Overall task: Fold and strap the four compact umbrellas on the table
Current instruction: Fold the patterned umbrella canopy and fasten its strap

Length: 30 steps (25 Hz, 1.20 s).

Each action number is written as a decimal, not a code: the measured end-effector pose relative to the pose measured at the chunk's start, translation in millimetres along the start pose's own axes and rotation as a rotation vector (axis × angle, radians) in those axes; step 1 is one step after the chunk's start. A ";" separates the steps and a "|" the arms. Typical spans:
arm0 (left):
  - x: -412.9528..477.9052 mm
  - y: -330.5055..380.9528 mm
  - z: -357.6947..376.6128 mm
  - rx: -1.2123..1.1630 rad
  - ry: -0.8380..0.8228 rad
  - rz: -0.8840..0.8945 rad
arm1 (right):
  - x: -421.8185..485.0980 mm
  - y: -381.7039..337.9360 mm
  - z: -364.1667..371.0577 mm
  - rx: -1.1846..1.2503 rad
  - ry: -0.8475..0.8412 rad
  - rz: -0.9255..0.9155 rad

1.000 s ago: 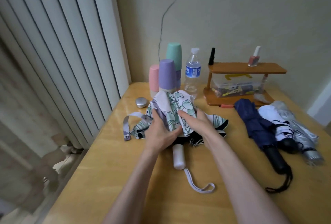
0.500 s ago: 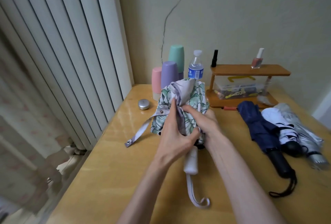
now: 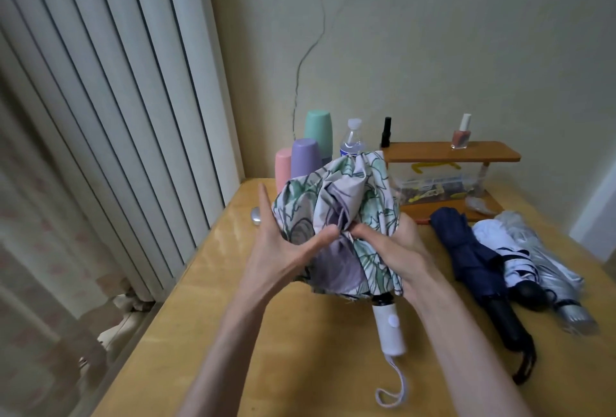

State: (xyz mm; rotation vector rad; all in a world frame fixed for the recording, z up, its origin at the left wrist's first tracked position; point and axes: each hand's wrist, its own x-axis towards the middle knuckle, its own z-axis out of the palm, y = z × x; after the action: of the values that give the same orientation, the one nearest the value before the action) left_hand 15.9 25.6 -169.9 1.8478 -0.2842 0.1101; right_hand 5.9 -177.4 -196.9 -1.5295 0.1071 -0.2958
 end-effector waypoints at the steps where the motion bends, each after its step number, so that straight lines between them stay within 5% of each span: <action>1: 0.9 -2.7 6.9 -0.071 -0.056 -0.039 | -2.0 -1.2 4.8 0.057 -0.043 0.004; 8: 4.7 -27.1 19.3 -0.296 -0.166 -0.022 | -20.5 -1.8 36.9 0.336 -0.228 0.136; 11: 3.2 -31.0 15.6 -0.296 -0.093 -0.064 | -23.0 -22.1 25.5 0.126 -0.351 0.134; 14: 5.4 -31.8 19.4 -0.263 0.008 -0.068 | -18.3 -36.5 24.3 -0.353 -0.270 -0.055; 20: -4.9 -17.8 49.6 0.152 0.169 0.264 | -16.9 -24.4 76.2 -0.202 0.040 -0.178; 23: -5.1 -9.4 37.1 0.089 -0.084 0.332 | -12.4 -30.8 58.0 -0.043 0.160 -0.117; 25: -4.7 0.8 19.0 -0.069 -0.277 0.218 | -12.5 -37.9 36.0 0.131 0.115 -0.066; 30: -0.9 -8.4 0.9 -0.060 -0.412 -0.109 | -12.2 -38.0 16.6 0.167 -0.010 -0.060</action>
State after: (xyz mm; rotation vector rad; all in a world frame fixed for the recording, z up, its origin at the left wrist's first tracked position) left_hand 17.1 27.1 -178.1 1.8109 -0.4649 -0.3544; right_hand -6.3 -158.8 -159.8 -1.3703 0.0280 -0.3362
